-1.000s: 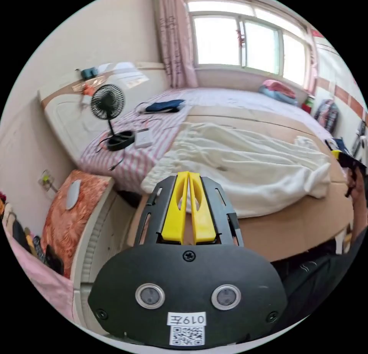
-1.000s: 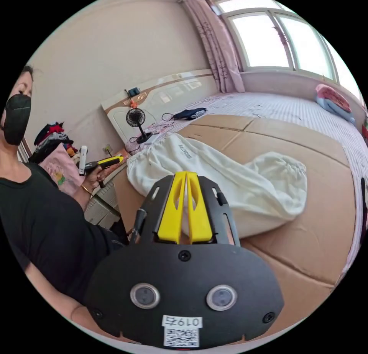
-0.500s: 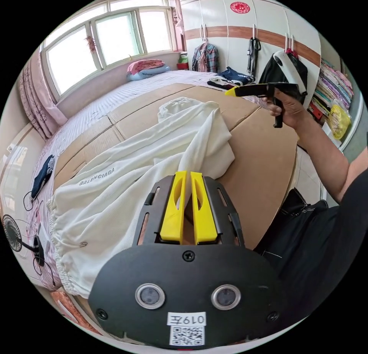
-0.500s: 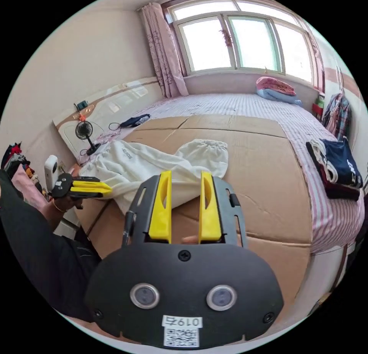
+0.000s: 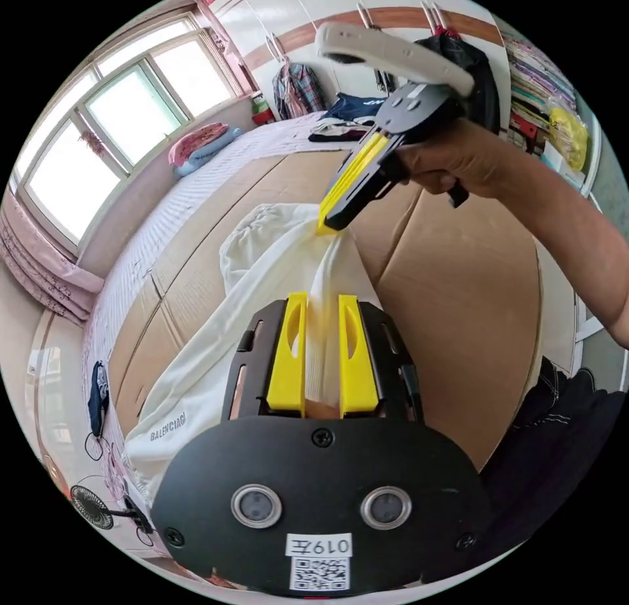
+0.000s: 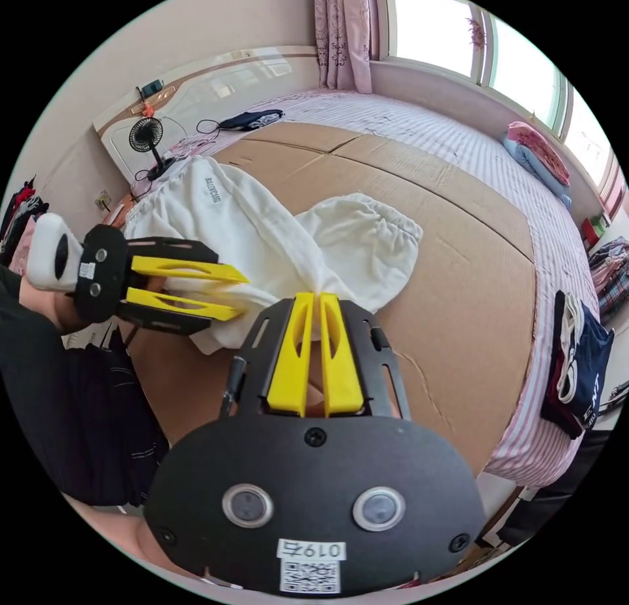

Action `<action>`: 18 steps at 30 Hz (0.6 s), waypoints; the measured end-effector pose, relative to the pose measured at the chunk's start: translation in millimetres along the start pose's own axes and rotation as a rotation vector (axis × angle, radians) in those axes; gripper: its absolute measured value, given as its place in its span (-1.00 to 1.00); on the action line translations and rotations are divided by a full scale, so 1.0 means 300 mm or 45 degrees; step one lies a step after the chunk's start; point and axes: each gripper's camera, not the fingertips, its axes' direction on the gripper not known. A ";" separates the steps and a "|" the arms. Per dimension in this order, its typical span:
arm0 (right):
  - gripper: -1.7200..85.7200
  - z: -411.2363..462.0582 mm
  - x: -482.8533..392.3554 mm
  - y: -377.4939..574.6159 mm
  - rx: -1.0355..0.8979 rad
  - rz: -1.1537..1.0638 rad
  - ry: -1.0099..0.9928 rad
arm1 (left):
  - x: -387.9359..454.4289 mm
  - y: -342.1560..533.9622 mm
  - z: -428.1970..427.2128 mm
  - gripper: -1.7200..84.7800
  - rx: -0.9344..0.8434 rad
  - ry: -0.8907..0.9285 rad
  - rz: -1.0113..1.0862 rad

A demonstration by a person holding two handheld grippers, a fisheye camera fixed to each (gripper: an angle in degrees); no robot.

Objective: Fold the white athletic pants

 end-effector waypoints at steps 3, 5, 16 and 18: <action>-0.97 -0.106 -0.061 -0.007 0.082 -0.021 0.082 | 0.004 0.003 -0.002 -0.89 0.030 0.108 -0.016; -0.98 -0.253 -0.099 -0.041 0.232 -0.021 0.165 | 0.058 0.031 -0.097 -0.92 0.137 0.263 0.156; -0.97 -0.442 -0.028 -0.686 0.360 0.003 0.628 | 0.125 0.112 -0.206 -0.93 0.288 0.691 0.210; -0.97 -0.371 0.035 -0.749 0.218 0.082 0.567 | 0.108 0.099 -0.190 -0.93 0.271 0.705 0.166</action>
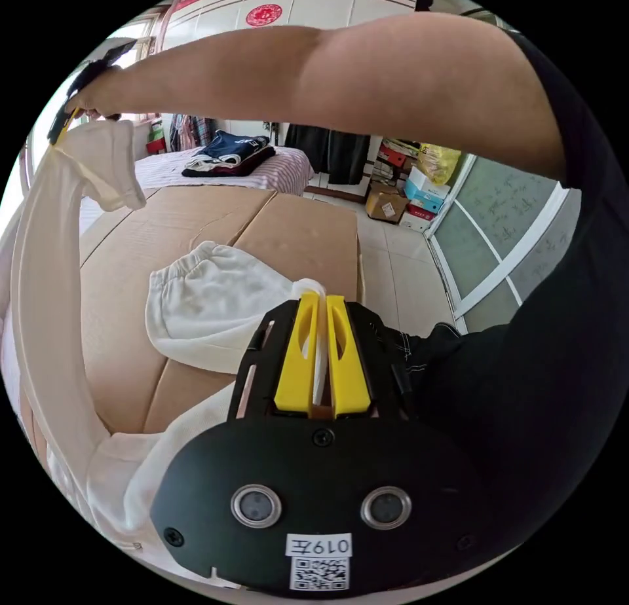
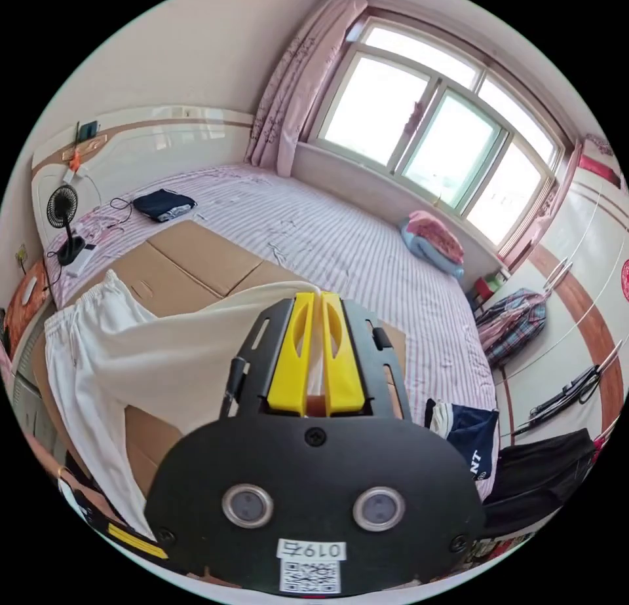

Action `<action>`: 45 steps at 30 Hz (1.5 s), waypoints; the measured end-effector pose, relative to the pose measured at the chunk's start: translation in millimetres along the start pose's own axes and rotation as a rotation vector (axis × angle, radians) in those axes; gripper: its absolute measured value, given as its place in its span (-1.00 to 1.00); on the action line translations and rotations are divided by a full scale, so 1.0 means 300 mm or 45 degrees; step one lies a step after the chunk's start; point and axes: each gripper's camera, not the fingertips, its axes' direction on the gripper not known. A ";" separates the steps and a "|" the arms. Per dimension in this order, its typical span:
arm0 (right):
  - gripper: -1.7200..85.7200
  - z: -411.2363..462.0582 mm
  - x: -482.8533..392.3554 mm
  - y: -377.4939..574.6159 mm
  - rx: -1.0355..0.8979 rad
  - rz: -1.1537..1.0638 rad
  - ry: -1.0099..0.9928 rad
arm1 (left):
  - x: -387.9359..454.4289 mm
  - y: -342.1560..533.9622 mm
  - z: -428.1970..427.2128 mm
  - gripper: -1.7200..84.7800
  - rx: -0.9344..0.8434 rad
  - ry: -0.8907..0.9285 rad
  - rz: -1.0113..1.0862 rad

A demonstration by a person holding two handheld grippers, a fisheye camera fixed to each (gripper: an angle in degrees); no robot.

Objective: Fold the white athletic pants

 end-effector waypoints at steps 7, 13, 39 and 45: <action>-0.97 -0.083 -0.062 0.273 0.096 -0.035 -0.305 | -0.102 0.078 -0.197 -0.93 0.069 -0.048 -0.054; -0.95 -0.145 -0.097 0.749 0.003 0.043 -0.542 | -0.320 0.305 -0.496 -0.93 0.165 -0.506 -0.522; -0.79 -0.012 -0.255 0.971 -0.333 0.219 -0.254 | -0.670 0.652 -1.171 -0.93 0.037 -1.128 -1.092; -0.80 -0.040 -0.362 0.940 -0.343 0.166 -0.061 | -1.026 0.708 -1.366 -0.90 -0.011 -1.240 -1.157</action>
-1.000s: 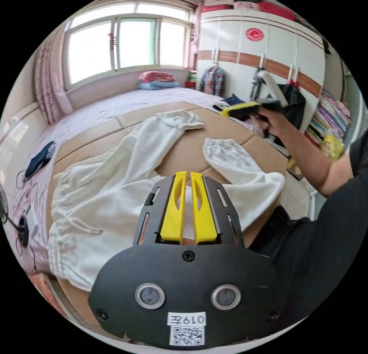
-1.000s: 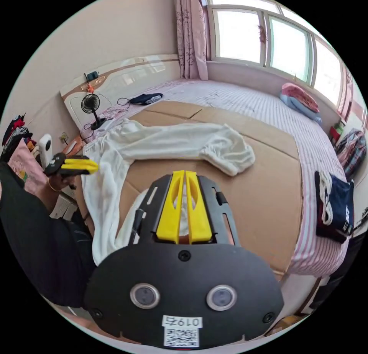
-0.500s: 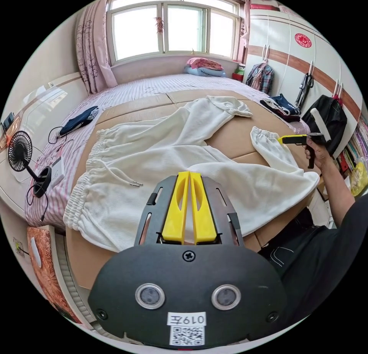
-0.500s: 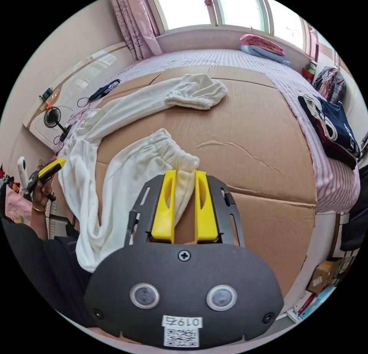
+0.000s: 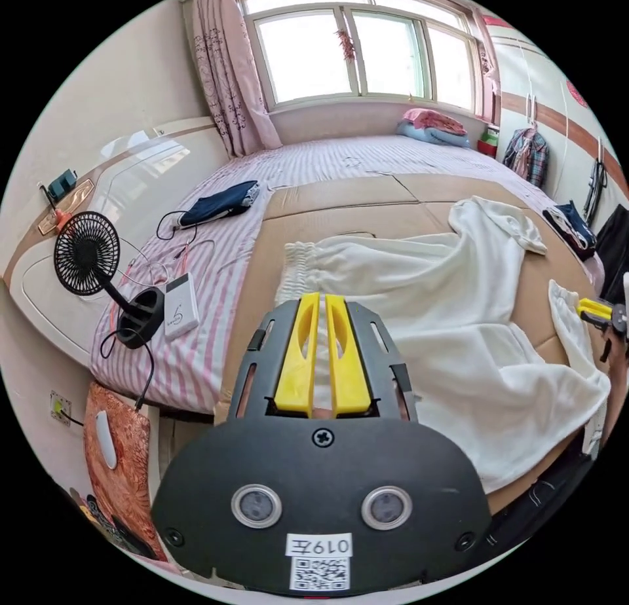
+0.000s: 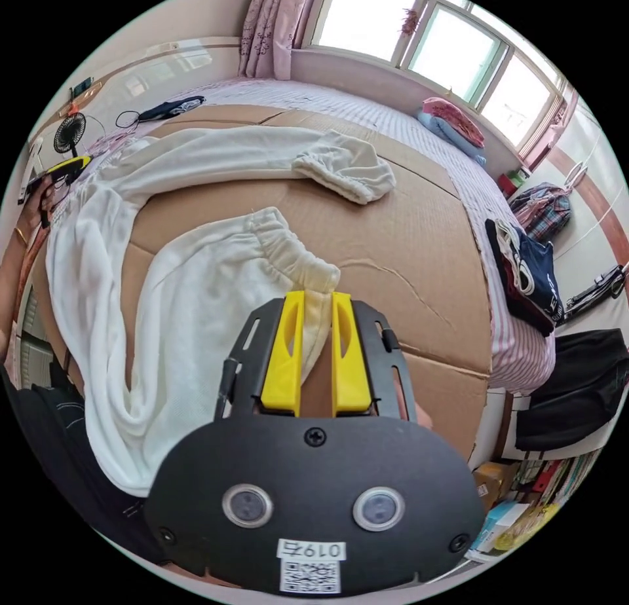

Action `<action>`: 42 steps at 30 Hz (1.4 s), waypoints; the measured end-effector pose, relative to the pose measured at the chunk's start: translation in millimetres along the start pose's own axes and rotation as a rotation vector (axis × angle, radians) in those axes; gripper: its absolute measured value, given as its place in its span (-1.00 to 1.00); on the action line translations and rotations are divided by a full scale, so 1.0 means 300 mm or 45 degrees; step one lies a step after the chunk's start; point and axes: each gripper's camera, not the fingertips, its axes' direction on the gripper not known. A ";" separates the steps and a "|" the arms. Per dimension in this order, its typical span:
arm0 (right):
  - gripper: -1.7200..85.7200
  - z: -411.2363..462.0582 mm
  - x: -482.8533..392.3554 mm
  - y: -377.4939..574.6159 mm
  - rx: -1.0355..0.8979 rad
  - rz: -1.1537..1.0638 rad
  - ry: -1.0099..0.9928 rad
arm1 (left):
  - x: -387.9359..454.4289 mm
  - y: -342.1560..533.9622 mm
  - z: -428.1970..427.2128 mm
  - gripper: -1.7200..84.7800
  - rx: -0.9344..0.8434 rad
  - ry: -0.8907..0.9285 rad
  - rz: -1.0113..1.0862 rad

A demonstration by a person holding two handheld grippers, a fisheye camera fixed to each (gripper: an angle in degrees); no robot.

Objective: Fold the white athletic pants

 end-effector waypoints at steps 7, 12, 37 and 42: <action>-0.80 -0.033 -0.010 -0.019 -0.059 0.080 -0.030 | -0.298 -0.314 0.235 -0.72 -0.200 0.211 -0.245; -0.80 -0.065 -0.008 -0.006 -0.047 0.126 -0.048 | -0.424 -0.455 0.380 -0.67 -0.420 0.415 -0.336; -0.88 -0.509 0.567 0.327 0.080 0.774 0.227 | -0.515 -0.452 0.190 -0.90 -0.491 -0.101 -0.330; -0.88 -0.563 0.576 0.481 0.096 0.817 0.096 | -0.437 -0.261 0.003 -0.89 -0.365 0.010 -0.240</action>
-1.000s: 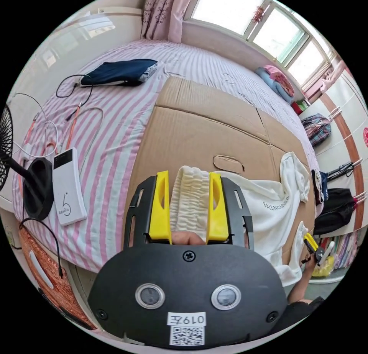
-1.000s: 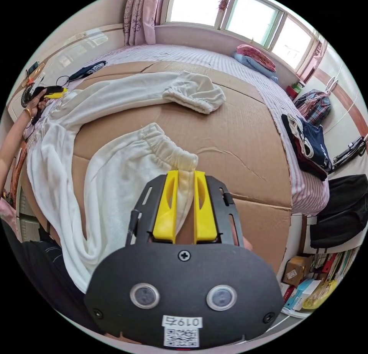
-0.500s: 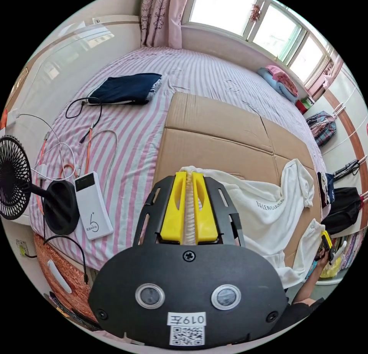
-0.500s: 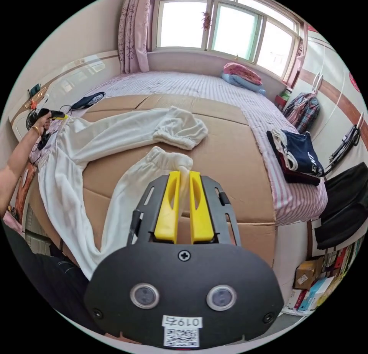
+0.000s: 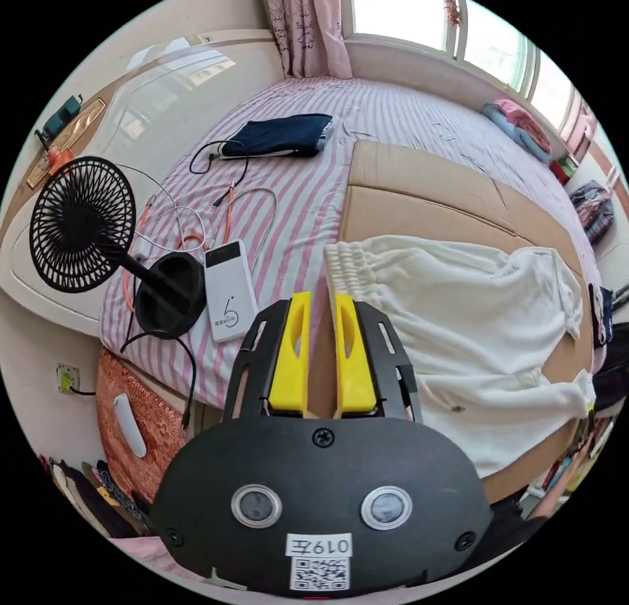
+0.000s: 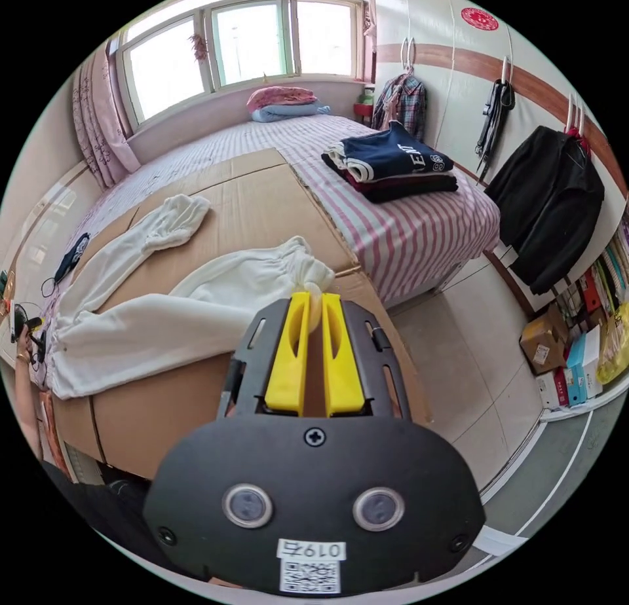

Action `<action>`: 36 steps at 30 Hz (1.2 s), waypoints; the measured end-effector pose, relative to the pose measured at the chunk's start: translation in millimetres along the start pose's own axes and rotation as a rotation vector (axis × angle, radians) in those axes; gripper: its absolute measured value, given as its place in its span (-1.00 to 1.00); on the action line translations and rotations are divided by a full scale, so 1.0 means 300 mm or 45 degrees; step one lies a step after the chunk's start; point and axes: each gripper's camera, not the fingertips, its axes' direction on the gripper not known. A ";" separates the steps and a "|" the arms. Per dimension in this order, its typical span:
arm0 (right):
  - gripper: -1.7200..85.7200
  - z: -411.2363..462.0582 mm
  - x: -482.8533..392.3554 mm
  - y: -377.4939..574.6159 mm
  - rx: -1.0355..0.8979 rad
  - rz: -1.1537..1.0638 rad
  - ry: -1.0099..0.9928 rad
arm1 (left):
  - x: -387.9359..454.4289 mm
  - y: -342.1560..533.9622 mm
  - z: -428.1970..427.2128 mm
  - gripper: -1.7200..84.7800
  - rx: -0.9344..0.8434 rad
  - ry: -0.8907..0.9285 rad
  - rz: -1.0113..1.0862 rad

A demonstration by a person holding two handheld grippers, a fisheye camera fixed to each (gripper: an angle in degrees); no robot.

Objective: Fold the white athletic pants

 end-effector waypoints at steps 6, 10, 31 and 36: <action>-0.88 -0.123 0.054 0.000 0.036 -0.022 -0.050 | 0.344 0.551 -0.202 -0.81 0.264 0.256 0.762; -0.88 -0.203 0.072 -0.036 0.064 -0.062 -0.080 | 0.562 0.896 -0.177 -0.78 0.279 -0.201 1.025; -0.89 -0.383 0.288 -0.066 0.040 0.001 -0.240 | 0.843 1.176 0.150 -0.90 -0.084 -0.549 1.726; -0.91 -0.409 0.338 -0.231 0.054 -0.033 -0.387 | 0.815 1.092 0.112 -0.94 -0.076 -0.451 1.607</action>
